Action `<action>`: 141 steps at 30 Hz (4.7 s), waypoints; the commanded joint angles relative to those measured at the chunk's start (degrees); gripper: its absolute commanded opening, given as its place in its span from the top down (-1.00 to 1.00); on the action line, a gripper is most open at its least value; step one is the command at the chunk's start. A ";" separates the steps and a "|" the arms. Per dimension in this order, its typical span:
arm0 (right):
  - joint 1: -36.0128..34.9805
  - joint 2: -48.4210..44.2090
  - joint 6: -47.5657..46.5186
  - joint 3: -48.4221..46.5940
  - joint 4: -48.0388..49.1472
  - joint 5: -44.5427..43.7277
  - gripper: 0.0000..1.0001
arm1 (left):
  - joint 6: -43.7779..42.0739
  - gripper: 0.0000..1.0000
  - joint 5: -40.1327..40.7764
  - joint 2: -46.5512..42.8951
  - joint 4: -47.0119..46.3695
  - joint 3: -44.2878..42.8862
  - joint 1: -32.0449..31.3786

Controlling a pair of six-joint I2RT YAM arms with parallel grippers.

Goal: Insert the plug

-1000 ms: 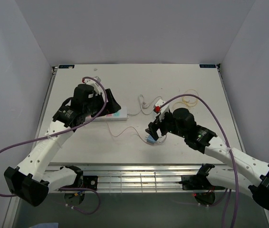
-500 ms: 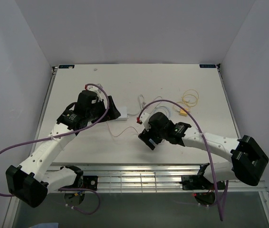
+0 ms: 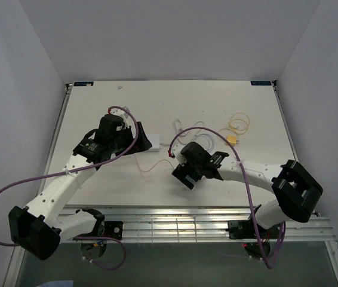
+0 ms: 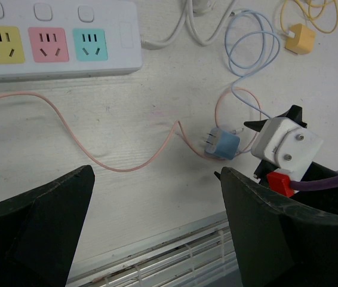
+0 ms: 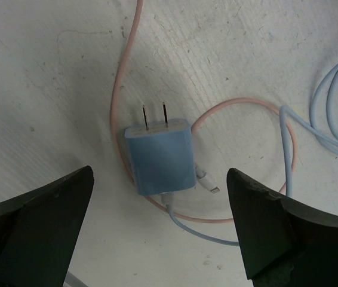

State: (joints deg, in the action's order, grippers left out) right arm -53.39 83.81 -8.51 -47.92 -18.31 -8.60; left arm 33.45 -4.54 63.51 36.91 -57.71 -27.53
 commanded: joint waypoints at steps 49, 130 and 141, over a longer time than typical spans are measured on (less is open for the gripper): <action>3.55 -31.59 -0.72 9.16 30.16 7.80 0.59 | -0.68 -0.96 -29.43 -5.58 -18.77 3.57 -1.03; 3.55 -37.85 45.34 21.91 75.51 14.49 -0.80 | 10.40 1.00 -15.76 -9.71 -61.95 11.92 -16.94; 3.64 -33.89 44.81 19.36 81.23 16.07 -0.87 | 11.11 1.00 -16.82 -10.51 -62.22 12.27 -16.94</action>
State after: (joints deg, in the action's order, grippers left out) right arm -49.58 49.60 36.25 -26.35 56.53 7.66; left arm 43.97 -20.80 54.89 -23.18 -45.54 -44.38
